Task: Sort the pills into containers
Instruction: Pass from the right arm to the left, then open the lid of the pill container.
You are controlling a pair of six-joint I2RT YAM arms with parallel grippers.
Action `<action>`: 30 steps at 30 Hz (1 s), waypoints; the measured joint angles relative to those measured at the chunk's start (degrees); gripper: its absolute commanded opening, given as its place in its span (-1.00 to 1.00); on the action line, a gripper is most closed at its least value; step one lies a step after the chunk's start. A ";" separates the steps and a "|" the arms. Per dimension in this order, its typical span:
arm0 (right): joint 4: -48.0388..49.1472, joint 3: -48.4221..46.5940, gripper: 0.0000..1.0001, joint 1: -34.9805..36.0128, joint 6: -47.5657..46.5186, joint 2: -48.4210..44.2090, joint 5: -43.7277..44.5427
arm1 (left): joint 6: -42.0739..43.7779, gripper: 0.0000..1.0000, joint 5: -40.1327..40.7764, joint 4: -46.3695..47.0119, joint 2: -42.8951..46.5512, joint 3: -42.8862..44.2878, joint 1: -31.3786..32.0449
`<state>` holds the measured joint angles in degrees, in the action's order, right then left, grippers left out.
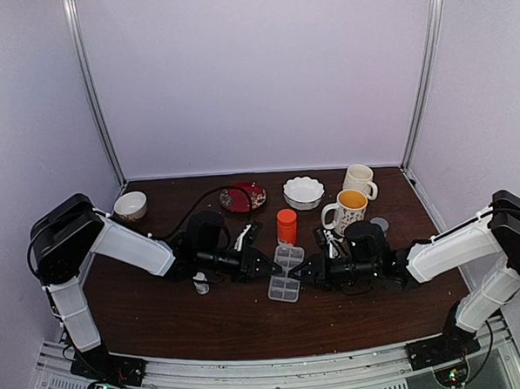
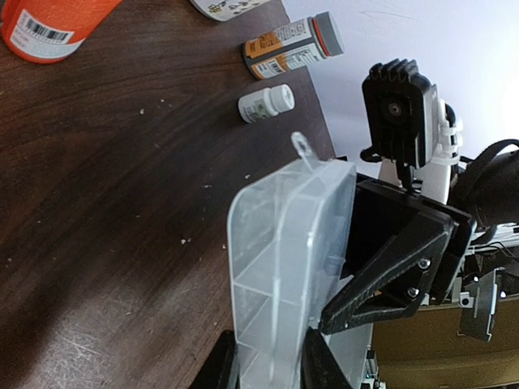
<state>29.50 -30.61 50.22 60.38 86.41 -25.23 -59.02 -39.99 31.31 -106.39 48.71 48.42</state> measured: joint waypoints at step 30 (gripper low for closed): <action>0.44 0.81 0.03 -0.26 1.14 5.27 0.94 | 0.50 -1.00 3.02 -7.67 -0.07 0.39 0.00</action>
<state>29.93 -29.80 49.95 61.52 91.68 -24.29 -58.52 -36.97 23.64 -106.45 49.10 48.42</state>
